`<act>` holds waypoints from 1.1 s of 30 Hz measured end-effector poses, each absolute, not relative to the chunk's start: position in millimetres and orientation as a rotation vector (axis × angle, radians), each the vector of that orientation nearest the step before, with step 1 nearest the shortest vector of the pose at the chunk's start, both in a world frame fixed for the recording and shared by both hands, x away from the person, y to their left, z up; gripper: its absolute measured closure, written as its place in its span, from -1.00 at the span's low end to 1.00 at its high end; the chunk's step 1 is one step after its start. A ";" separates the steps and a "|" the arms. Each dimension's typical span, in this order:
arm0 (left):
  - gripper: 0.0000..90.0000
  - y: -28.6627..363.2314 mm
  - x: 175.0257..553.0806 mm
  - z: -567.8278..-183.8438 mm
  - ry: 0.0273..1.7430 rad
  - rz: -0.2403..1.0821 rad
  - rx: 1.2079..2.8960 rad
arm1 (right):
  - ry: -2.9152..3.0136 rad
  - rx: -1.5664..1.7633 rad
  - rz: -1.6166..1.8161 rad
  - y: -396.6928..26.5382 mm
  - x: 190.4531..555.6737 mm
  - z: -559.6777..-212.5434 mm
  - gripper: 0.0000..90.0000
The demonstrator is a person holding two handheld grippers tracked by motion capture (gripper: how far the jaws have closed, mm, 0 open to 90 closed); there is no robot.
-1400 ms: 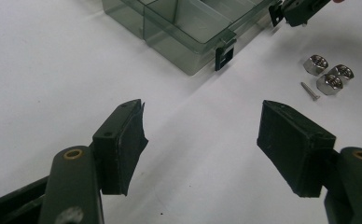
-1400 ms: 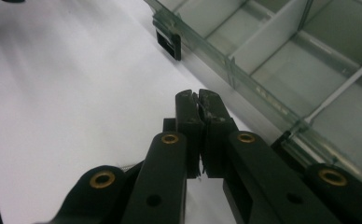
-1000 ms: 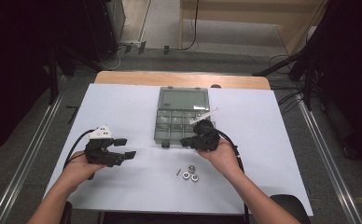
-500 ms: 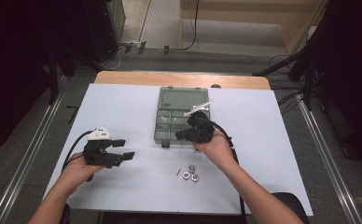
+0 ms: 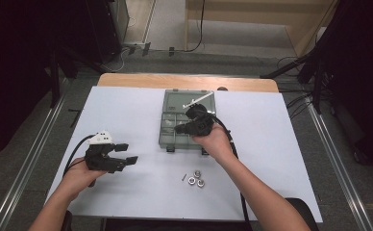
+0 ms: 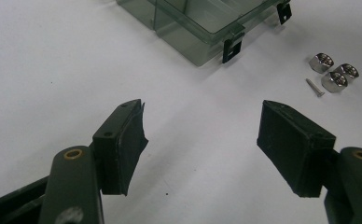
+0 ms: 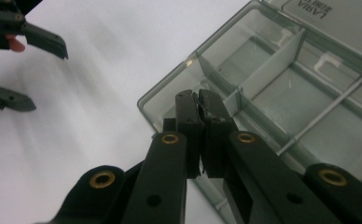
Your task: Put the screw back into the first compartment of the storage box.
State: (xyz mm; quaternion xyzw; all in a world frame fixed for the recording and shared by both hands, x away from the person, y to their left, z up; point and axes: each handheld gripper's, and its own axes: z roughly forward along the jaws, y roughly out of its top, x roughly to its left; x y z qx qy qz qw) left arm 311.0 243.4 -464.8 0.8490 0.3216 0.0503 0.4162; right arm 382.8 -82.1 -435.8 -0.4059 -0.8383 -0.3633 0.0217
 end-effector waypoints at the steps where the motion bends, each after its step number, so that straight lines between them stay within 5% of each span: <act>1: -0.30 243.3 310.9 -464.7 0.807 0.124 2.133 | -2.600 -1.260 -1.121 -80.2 384.9 -435.8 0.97; 33: -0.30 244.3 310.8 -465.6 0.802 0.128 2.129 | -2.602 -1.367 -1.093 -34.3 438.7 -444.0 0.96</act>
